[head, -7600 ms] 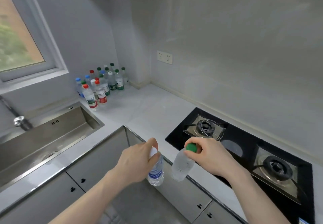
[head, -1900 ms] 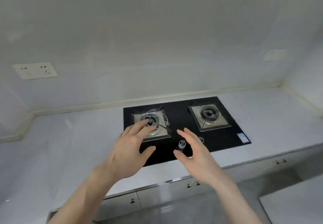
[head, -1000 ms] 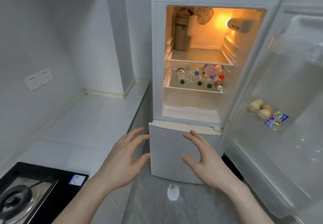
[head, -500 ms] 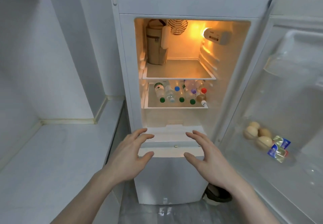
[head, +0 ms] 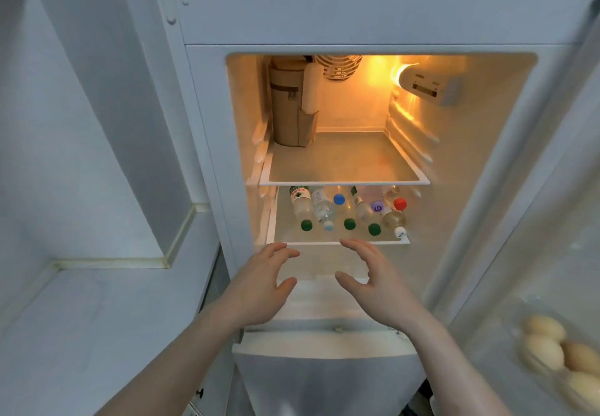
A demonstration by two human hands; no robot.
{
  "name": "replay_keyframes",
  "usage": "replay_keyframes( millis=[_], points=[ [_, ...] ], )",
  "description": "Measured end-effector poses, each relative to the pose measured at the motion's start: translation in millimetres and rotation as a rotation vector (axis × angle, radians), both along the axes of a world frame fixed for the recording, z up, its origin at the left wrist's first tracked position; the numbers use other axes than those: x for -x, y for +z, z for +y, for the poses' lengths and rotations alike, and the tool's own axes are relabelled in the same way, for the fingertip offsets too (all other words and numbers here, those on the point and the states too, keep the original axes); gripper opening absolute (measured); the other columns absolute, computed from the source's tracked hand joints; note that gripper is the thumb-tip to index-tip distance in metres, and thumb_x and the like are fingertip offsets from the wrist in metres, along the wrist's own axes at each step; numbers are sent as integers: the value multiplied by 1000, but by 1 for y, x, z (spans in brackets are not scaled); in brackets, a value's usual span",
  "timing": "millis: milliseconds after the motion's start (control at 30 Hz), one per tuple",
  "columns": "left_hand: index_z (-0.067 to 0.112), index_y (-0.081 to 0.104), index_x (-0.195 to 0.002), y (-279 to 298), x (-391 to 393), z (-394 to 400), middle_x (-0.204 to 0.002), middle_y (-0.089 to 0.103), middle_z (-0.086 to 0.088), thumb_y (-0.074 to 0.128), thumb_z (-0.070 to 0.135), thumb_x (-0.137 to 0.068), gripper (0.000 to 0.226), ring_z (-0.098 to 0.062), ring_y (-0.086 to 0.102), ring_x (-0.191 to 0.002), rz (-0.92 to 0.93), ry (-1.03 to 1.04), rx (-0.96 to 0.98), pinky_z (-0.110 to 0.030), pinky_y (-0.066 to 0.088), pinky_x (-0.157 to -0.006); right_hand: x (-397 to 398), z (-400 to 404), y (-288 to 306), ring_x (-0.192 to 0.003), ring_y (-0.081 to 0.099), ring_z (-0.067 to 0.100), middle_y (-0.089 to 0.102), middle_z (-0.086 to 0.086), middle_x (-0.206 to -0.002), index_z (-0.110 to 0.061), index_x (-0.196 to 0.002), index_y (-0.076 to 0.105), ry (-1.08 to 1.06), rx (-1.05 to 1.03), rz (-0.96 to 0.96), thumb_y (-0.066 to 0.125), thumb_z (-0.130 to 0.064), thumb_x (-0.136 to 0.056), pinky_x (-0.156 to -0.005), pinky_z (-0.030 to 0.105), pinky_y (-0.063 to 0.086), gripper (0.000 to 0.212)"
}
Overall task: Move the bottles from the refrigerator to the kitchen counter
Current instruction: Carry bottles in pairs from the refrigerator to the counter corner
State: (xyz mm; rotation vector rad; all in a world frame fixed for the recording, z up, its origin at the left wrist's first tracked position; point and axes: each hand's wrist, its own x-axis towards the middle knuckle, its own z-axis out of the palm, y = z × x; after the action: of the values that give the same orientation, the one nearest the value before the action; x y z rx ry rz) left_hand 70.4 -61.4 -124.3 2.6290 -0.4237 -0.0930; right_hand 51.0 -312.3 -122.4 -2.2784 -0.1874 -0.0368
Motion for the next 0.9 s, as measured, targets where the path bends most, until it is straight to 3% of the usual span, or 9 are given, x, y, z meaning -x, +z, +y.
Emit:
replay_keyframes(
  millis=[67, 267, 433, 567, 767, 900],
  points=[
    [37, 38, -151, 0, -29, -12, -159, 29, 16, 53, 42, -102, 51, -22, 57, -119, 21, 8, -14, -36, 43, -108, -27, -4, -4, -142, 36, -1, 37, -25, -154, -40, -151, 43, -6, -17, 3, 67, -40, -97, -117, 32, 37, 59],
    [36, 34, -153, -30, -117, -45, -155, 32, 7, 57, 38, -100, 58, -20, 46, -133, 89, 61, -12, -37, 39, -113, -99, -16, -20, -135, 41, 4, 39, -24, -142, -38, -151, 43, 11, -16, 56, 68, -36, -98, -113, 28, 37, 59],
    [37, 30, -154, -57, -154, -55, -153, 32, 1, 58, 34, -98, 63, -23, 44, -136, 190, 118, -62, -44, 41, -113, -132, -15, -35, -135, 44, 10, 40, -13, -152, -35, -153, 43, 16, 7, 131, 68, -35, -98, -111, 28, 39, 60],
    [38, 35, -149, -63, -183, -61, -148, 36, 0, 57, 23, -96, 59, -26, 47, -132, 231, 144, -86, -41, 46, -108, -156, -13, -44, -127, 45, 6, 40, -13, -152, -34, -154, 42, 29, 28, 164, 67, -37, -98, -107, 27, 41, 61],
    [37, 27, -156, -68, -205, -66, -149, 41, -1, 56, 15, -95, 71, -26, 47, -132, 274, 94, -149, -41, 45, -110, -184, -5, -57, -134, 50, 16, 39, -8, -156, -33, -156, 39, 39, 89, 206, 64, -36, -99, -110, 32, 43, 62],
    [35, 35, -148, -71, -204, -70, -139, 49, -2, 59, 8, -90, 68, -25, 48, -126, 203, 105, -181, -39, 49, -103, -201, -3, -63, -143, 44, 19, 32, -5, -162, -30, -160, 33, 65, 202, 235, 55, -29, -105, -115, 34, 40, 59]
  ],
)
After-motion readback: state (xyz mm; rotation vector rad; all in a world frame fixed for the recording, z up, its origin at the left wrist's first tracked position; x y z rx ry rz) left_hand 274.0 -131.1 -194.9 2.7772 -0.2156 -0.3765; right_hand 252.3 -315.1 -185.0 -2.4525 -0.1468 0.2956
